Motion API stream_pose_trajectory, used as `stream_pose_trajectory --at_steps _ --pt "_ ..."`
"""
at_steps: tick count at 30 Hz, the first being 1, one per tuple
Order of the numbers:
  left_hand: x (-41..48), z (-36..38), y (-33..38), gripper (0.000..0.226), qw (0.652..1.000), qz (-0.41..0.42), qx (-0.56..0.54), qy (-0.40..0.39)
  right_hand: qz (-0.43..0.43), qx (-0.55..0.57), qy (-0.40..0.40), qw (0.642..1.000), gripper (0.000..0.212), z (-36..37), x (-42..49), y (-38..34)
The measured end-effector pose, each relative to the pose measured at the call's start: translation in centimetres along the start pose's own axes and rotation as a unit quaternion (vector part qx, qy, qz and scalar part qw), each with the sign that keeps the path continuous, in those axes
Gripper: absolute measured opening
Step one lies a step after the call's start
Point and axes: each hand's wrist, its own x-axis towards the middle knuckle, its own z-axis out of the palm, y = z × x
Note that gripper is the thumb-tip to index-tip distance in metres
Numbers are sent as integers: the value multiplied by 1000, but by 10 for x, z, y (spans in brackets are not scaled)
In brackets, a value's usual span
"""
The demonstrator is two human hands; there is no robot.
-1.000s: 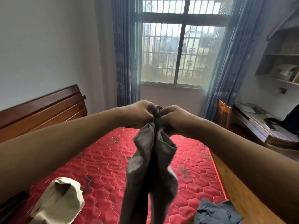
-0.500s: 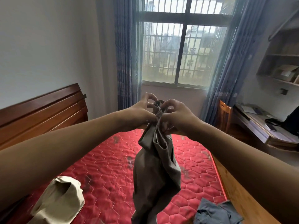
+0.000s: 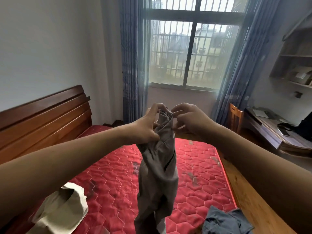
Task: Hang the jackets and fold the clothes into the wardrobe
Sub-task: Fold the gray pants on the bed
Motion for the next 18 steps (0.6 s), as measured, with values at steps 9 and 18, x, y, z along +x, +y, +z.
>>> stream_pose_trajectory --at_steps 9,18 --pt "-3 -11 10 76 992 -7 106 -63 -154 -457 -121 867 20 -23 22 32" --pt "-30 -57 -16 34 948 119 293 26 -194 -295 -35 935 11 -48 26 31"
